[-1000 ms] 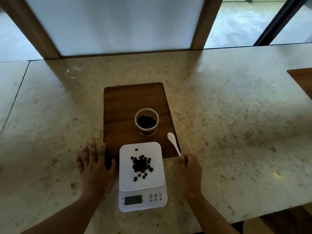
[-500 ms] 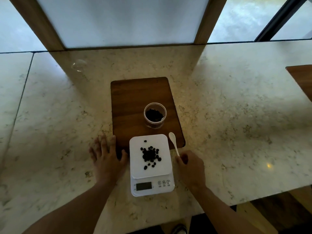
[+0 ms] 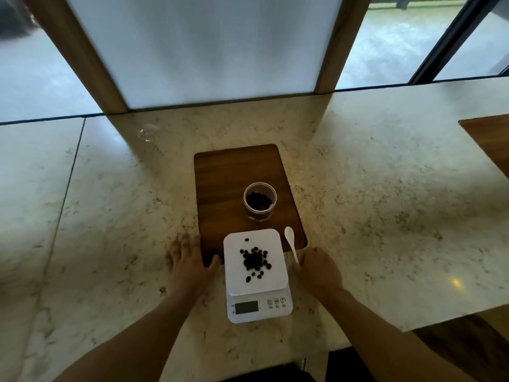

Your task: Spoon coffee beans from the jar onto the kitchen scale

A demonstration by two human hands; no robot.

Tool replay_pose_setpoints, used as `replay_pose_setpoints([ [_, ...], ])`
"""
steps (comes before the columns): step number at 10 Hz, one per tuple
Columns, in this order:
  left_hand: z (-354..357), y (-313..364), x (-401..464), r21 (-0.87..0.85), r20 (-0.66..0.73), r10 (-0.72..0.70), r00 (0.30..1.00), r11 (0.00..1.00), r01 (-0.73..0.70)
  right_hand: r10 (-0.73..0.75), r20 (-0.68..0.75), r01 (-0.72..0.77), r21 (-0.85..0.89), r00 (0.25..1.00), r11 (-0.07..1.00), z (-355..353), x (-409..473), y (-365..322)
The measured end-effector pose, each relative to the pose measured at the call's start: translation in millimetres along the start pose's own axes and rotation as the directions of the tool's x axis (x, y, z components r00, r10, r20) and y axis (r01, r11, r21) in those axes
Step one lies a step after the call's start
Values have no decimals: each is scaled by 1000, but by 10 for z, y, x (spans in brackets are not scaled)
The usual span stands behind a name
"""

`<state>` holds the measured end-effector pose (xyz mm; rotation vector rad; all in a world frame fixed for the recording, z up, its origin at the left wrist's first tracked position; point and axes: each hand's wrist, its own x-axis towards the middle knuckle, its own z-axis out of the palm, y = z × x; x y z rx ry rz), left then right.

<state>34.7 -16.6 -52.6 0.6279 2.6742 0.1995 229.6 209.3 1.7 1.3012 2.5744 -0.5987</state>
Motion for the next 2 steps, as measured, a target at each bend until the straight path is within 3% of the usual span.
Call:
replay_pose_setpoints([
  [1,-159,-13,61,52,81,6,997,999,-10,0,31,-2,71,1000,997,-226,129,-38],
  [2,-443,127,103,90,28,31,999,995,-33,-106,41,103,80,993,991,-562,292,-94],
])
